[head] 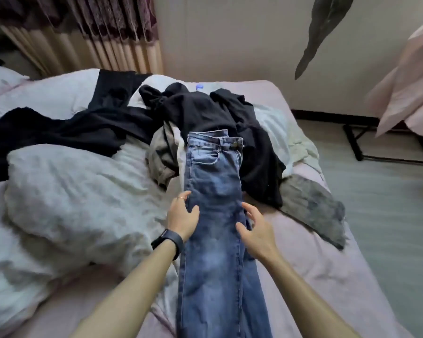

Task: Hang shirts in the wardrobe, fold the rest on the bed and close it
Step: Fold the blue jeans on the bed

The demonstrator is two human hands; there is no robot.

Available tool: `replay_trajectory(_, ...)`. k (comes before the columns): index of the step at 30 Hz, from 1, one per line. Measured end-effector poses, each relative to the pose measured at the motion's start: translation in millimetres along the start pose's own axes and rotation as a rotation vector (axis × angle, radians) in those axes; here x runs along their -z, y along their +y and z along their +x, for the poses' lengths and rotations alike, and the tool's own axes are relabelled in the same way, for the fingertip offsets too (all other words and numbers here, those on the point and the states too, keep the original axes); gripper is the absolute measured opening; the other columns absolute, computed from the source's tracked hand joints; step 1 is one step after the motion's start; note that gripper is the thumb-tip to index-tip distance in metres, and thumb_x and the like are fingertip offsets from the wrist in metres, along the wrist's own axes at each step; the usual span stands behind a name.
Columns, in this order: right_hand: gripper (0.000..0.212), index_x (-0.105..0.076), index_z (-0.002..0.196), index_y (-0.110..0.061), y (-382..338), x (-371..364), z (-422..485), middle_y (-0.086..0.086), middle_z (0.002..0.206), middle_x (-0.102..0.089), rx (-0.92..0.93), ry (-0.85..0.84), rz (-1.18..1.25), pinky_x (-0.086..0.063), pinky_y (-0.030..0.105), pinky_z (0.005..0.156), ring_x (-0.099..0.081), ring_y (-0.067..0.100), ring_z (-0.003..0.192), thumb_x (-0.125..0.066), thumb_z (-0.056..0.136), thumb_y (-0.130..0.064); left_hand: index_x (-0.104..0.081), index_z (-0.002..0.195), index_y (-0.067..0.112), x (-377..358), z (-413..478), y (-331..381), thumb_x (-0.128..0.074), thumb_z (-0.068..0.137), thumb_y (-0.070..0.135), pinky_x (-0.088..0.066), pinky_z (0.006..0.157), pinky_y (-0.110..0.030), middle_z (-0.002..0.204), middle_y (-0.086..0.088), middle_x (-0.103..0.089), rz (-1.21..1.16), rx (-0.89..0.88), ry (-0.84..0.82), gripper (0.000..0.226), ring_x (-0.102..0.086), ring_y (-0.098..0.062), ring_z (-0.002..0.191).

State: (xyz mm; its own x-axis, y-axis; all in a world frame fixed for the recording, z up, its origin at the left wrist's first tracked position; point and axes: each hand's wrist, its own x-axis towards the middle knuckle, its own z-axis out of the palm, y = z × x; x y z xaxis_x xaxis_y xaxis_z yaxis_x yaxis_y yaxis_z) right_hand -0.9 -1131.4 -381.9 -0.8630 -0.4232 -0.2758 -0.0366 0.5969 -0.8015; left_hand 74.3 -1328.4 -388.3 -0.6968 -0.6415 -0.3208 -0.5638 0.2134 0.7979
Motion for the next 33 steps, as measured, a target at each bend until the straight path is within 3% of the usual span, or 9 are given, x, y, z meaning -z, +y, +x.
replay_trajectory(3,0.041,-0.06,0.127,-0.021,68,-21,-95,-0.008,0.123,-0.065,-0.179,-0.025,0.04,-0.048,0.031,0.103,-0.062,0.009,0.113,-0.069,0.089,-0.01,-0.05,0.138,0.011,-33,-97,-73,-0.062,0.093,0.013,-0.04,0.107,-0.035,0.133,-0.011,-0.052,0.028,0.177,-0.036,0.047,-0.052,-0.027,0.125)
replay_trajectory(10,0.05,-0.053,0.132,-0.022,190,-54,-313,-0.005,0.118,-0.064,-0.563,-0.226,-0.024,-0.045,0.021,0.085,-0.065,0.006,0.098,-0.072,0.087,-0.029,-0.045,0.14,0.011,-75,-318,-206,-0.058,0.094,0.026,-0.045,0.104,-0.041,0.138,-0.012,-0.048,0.149,0.584,-0.1,0.049,-0.052,-0.032,0.123)
replay_trajectory(14,0.05,-0.051,0.134,-0.02,231,-70,-383,-0.002,0.127,-0.057,-0.524,-0.287,-0.125,-0.047,0.031,0.094,-0.06,0.018,0.113,-0.069,0.09,-0.034,-0.049,0.13,0.009,-89,-393,-247,-0.063,0.092,0.024,-0.049,0.096,-0.043,0.125,-0.014,-0.058,0.184,0.653,-0.074,0.044,-0.057,-0.038,0.113)
replay_trajectory(18,0.018,-0.054,0.101,-0.025,251,-78,-410,-0.006,0.093,-0.066,-0.495,-0.302,-0.106,-0.044,0.034,0.071,-0.063,0.02,0.089,-0.066,0.092,-0.035,-0.054,0.109,0.018,-89,-425,-268,-0.064,0.093,0.029,-0.053,0.086,-0.041,0.102,-0.007,-0.067,0.172,0.663,-0.055,0.022,-0.064,-0.034,0.097)
replay_trajectory(20,0.02,-0.053,0.08,-0.023,256,-73,-424,-0.006,0.078,-0.061,-0.434,-0.205,-0.069,-0.038,0.033,0.066,-0.059,0.02,0.079,-0.064,0.094,-0.032,-0.061,0.1,0.021,-88,-441,-271,-0.064,0.094,0.03,-0.054,0.082,-0.041,0.097,-0.003,-0.069,0.136,0.61,-0.015,0.012,-0.065,-0.031,0.094)
replay_trajectory(24,0.027,-0.048,0.072,-0.025,253,-38,-445,-0.005,0.073,-0.056,-0.229,0.104,-0.001,-0.039,0.014,0.066,-0.054,0.005,0.071,-0.062,0.094,-0.033,-0.062,0.094,0.025,-90,-472,-251,-0.067,0.093,0.033,-0.054,0.072,-0.034,0.09,0.006,-0.069,0.021,0.466,-0.003,0.009,-0.066,-0.016,0.085)
replay_trajectory(28,0.019,-0.054,0.079,-0.026,276,-18,-456,-0.006,0.078,-0.06,-0.28,0.19,-0.037,-0.037,0.017,0.067,-0.056,0.007,0.075,-0.06,0.095,-0.035,-0.062,0.092,0.023,-119,-480,-241,-0.067,0.093,0.032,-0.049,0.065,-0.028,0.086,0.009,-0.067,0.019,0.46,-0.055,0.011,-0.066,-0.016,0.085)
replay_trajectory(30,0.008,-0.062,0.094,-0.025,298,-18,-454,-0.001,0.093,-0.068,-0.461,0.064,-0.078,-0.044,0.031,0.076,-0.063,0.02,0.091,-0.059,0.097,-0.032,-0.06,0.098,0.016,-134,-472,-246,-0.064,0.095,0.026,-0.047,0.075,-0.032,0.095,0.001,-0.065,0.079,0.504,-0.058,0.011,-0.064,-0.026,0.096)
replay_trajectory(33,0.032,-0.058,0.123,-0.02,326,-25,-449,0.004,0.12,-0.062,-0.533,-0.073,-0.203,-0.046,0.035,0.09,-0.061,0.025,0.107,-0.063,0.094,-0.033,-0.055,0.118,0.008,-151,-465,-266,-0.066,0.093,0.023,-0.043,0.094,-0.035,0.123,-0.01,-0.053,0.136,0.611,0.018,0.031,-0.055,-0.033,0.112)
